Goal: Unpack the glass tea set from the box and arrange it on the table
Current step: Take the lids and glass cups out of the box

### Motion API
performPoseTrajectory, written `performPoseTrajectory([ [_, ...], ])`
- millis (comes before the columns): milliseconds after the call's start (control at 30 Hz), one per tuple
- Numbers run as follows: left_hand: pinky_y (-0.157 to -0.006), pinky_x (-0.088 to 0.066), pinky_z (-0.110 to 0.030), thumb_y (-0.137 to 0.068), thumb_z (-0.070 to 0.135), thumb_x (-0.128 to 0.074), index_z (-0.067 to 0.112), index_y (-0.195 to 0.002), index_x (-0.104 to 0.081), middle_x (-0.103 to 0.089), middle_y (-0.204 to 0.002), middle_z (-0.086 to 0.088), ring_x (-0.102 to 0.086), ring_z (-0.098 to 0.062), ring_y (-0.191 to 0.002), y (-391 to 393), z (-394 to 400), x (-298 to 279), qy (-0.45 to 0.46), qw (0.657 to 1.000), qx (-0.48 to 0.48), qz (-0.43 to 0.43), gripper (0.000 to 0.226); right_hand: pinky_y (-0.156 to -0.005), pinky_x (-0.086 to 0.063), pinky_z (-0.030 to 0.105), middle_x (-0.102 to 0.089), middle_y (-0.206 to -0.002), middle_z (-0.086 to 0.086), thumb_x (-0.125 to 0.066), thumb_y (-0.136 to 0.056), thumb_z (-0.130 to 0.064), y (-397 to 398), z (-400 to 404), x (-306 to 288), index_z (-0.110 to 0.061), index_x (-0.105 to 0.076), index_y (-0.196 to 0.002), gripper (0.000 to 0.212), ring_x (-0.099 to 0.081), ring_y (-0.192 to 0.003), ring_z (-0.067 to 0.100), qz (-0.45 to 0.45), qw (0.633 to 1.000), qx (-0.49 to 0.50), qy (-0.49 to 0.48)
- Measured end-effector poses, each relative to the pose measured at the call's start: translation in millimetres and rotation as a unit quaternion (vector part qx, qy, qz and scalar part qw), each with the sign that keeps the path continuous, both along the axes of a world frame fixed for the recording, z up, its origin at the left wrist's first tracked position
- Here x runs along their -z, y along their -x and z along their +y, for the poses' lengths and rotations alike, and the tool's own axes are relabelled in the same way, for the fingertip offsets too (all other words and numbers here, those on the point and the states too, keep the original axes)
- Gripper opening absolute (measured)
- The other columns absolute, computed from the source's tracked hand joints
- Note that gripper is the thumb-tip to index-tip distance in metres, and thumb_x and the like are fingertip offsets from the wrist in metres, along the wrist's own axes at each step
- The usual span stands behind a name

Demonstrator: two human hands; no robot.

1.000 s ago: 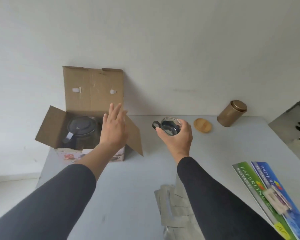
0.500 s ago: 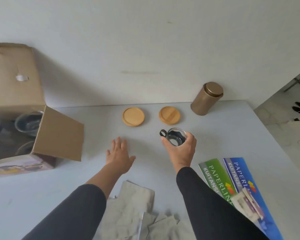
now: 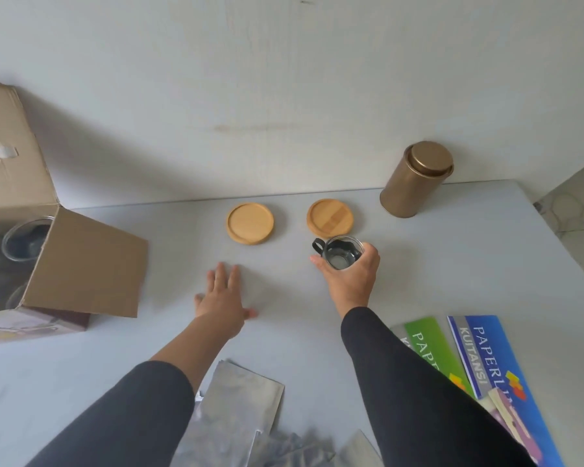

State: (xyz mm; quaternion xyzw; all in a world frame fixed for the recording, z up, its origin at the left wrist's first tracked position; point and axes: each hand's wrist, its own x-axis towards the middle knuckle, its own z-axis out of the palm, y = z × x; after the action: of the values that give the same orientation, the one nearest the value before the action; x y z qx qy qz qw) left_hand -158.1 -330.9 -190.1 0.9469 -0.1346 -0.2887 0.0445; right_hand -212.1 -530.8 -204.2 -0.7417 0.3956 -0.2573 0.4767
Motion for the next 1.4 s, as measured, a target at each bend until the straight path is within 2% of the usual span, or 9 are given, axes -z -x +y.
performPoseTrajectory([
  [100,-0.116,-0.016,-0.045,-0.094,0.038,-0.053,0.019,-0.152,0.013,0.022,-0.157,-0.006,0.017,-0.024,-0.147,-1,-1,2,0.004,1.000,-0.004,-0.001,0.089,-0.095,-0.039,0.023,-0.046,-0.122,0.008,-0.092,-0.052,-0.027,-4,-3,2,-0.005,-0.045,-0.122,0.088,-0.049,-0.111,0.022,0.003,1.000,0.001,0.000],
  [200,-0.116,-0.015,-0.045,-0.093,0.038,-0.055,0.020,-0.152,0.011,0.021,-0.158,-0.005,0.016,-0.023,-0.147,-1,1,-1,0.011,1.000,-0.008,0.000,0.090,-0.105,-0.039,0.034,-0.043,-0.131,0.008,-0.092,-0.052,-0.034,-2,-2,1,-0.009,-0.039,-0.133,0.100,-0.043,-0.124,0.024,0.014,1.000,-0.018,0.009],
  [300,-0.115,-0.020,-0.044,-0.091,0.040,-0.057,0.019,-0.152,0.005,0.015,-0.159,-0.004,0.011,-0.022,-0.148,-2,5,-7,0.018,1.000,0.000,0.004,0.091,-0.110,-0.032,0.042,-0.041,-0.137,0.011,-0.085,-0.055,-0.049,5,3,-11,-0.010,-0.034,-0.140,0.107,-0.033,-0.132,0.026,0.036,0.994,-0.014,0.099],
  [433,-0.119,-0.017,-0.042,-0.095,0.039,-0.051,0.012,-0.152,-0.004,0.004,-0.160,-0.004,0.005,-0.022,-0.149,-11,15,-26,0.060,0.998,-0.006,-0.027,0.078,-0.105,-0.036,0.046,-0.045,-0.131,0.016,-0.065,-0.066,-0.062,5,15,-42,-0.006,-0.041,-0.135,0.092,-0.040,-0.126,0.033,0.017,0.972,-0.018,0.235],
  [700,-0.118,-0.016,-0.036,-0.099,0.024,-0.041,0.013,-0.149,-0.021,-0.010,-0.160,-0.001,-0.001,-0.021,-0.149,-56,100,-110,0.170,0.965,0.025,-0.199,0.055,-0.103,-0.039,0.039,-0.049,-0.129,0.015,-0.059,-0.075,-0.051,-47,127,-107,-0.006,-0.043,-0.135,0.077,-0.042,-0.122,0.028,-0.056,0.946,-0.136,0.290],
  [900,-0.119,-0.012,-0.043,-0.100,0.023,-0.037,0.014,-0.150,-0.017,-0.008,-0.160,-0.002,0.001,-0.023,-0.149,-93,246,-134,0.118,0.965,-0.012,-0.234,0.055,-0.090,-0.047,0.041,-0.061,-0.110,0.010,-0.071,-0.072,-0.040,-89,264,-128,-0.006,-0.058,-0.115,0.056,-0.056,-0.106,0.030,-0.063,0.907,-0.237,0.342],
  [1000,-0.119,-0.010,-0.049,-0.100,0.034,-0.038,0.014,-0.151,-0.015,-0.004,-0.160,-0.002,0.005,-0.023,-0.149,-107,316,-124,0.069,0.974,-0.043,-0.212,0.060,-0.093,-0.040,0.040,-0.061,-0.115,0.005,-0.069,-0.074,-0.048,-109,322,-130,-0.012,-0.057,-0.116,0.057,-0.049,-0.117,0.029,0.014,0.883,-0.297,0.363],
  [1100,-0.119,-0.010,-0.048,-0.099,0.046,-0.031,0.014,-0.152,-0.010,-0.001,-0.161,-0.003,0.006,-0.025,-0.148,-110,357,-108,0.035,0.981,-0.044,-0.185,0.066,-0.105,-0.029,0.046,-0.051,-0.134,-0.002,-0.061,-0.076,-0.059,-122,361,-118,-0.022,-0.046,-0.128,0.065,-0.025,-0.139,0.024,0.128,0.856,-0.337,0.370],
  [1400,-0.119,0.000,-0.044,-0.098,0.050,-0.009,0.017,-0.152,0.008,0.010,-0.160,0.000,0.010,-0.019,-0.148,-105,369,-85,0.038,0.979,-0.045,-0.197,0.065,-0.110,-0.013,0.059,-0.039,-0.146,0.008,-0.061,-0.075,-0.066,-156,389,-105,-0.016,-0.030,-0.135,0.084,-0.007,-0.146,0.033,0.306,0.802,-0.324,0.398],
])
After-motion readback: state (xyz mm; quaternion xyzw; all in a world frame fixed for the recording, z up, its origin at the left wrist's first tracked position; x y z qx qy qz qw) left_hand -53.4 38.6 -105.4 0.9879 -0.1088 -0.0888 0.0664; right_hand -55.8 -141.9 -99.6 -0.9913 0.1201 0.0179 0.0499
